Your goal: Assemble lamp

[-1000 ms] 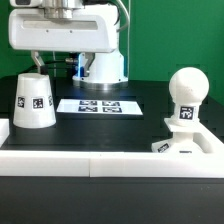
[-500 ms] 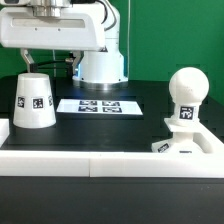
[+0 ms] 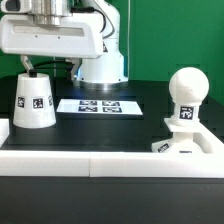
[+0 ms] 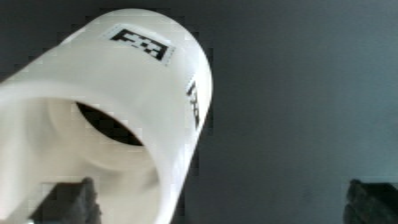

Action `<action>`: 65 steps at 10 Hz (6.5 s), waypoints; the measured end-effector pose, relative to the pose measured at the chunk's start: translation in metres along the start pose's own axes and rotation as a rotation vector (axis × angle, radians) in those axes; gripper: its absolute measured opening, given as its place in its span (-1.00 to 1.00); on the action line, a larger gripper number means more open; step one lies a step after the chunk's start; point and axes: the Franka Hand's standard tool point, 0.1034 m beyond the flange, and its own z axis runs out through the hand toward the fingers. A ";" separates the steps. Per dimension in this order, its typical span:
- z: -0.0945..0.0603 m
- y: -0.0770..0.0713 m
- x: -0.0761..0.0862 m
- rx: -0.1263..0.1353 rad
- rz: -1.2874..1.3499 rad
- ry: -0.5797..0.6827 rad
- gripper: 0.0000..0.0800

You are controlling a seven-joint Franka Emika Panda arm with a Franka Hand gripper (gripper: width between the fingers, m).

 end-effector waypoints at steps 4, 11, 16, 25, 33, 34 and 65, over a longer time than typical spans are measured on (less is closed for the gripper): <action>0.003 0.004 0.004 -0.007 -0.020 0.002 0.38; 0.010 -0.002 0.004 -0.016 -0.061 -0.004 -0.89; -0.015 -0.058 0.005 0.034 0.048 -0.040 -0.89; -0.077 -0.122 0.066 0.061 0.066 -0.073 -0.89; -0.152 -0.222 0.112 0.109 0.127 -0.029 -0.89; -0.156 -0.234 0.119 0.113 0.122 -0.017 -0.89; -0.087 -0.253 0.114 0.050 0.151 -0.069 0.42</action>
Offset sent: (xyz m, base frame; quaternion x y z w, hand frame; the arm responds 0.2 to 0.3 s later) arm -0.0001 -0.0066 -0.0067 0.0029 0.0075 -0.0090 0.9999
